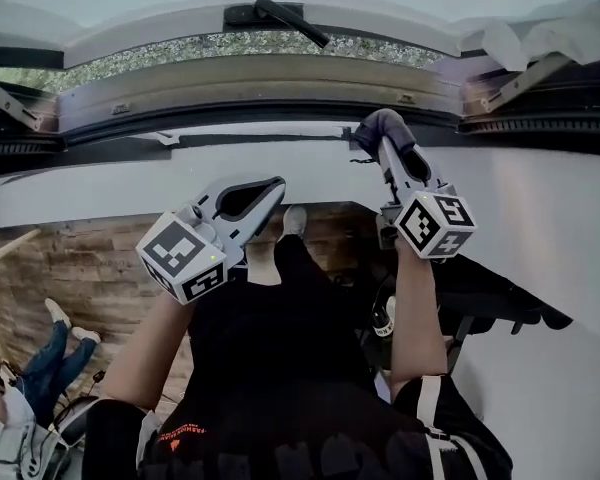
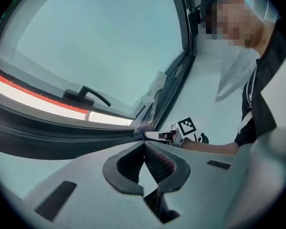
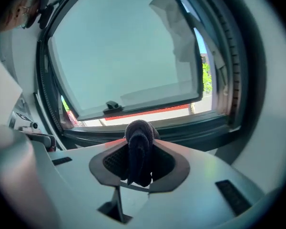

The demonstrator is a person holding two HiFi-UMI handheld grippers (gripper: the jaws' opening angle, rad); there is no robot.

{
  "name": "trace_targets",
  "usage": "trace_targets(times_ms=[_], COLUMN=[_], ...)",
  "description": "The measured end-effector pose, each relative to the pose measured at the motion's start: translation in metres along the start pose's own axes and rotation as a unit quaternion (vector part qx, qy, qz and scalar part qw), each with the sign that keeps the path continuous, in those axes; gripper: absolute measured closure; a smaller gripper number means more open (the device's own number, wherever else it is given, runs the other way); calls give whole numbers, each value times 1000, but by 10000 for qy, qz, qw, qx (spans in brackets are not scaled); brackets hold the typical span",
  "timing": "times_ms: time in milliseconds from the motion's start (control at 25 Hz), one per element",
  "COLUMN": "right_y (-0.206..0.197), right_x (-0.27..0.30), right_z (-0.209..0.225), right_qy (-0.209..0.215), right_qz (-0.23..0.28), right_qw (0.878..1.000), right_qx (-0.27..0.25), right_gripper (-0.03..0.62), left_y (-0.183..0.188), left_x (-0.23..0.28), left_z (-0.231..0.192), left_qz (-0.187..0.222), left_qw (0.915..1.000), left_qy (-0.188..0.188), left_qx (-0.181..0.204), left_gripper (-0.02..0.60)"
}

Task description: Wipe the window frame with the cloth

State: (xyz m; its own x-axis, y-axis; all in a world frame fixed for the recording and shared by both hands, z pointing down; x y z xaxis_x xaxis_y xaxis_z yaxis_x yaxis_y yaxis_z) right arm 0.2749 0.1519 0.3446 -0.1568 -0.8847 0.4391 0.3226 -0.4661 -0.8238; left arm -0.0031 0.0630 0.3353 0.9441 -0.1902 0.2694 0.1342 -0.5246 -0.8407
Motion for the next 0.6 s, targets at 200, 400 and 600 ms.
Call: trace_targets(times_ms=[200,400,600], right_y=[-4,-10,-16], right_x=[-43,-65,-77], right_z=[58,98,122], right_qy=[-610,-971,-1289], right_qz=[174,238,358], right_qw=[9978,9942,9890], right_qx=[199,396,622], right_gripper=[497,497,497], left_y=[-8,-11,-12], left_x=[35,62,74], left_z=[26,44,54], left_qz=[-193,-333,-478], left_qw=[9997,9989,9979], left_qy=[-150,-292,-348], left_qx=[68,173,261], left_gripper=[563,563,563])
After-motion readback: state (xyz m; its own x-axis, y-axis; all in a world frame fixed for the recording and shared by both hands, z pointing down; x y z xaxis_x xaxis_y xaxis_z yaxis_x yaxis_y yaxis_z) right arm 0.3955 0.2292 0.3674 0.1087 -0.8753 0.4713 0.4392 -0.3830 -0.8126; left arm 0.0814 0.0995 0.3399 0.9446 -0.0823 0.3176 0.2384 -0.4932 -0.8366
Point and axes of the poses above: the fingertips, and each gripper's own axes: x forward along the fingers, z to its right, y out of its top, the point moved 9 cm from there along -x, backward along the fingers, and after that the axes turned 11 degrees about y, right-handed, at the moved point
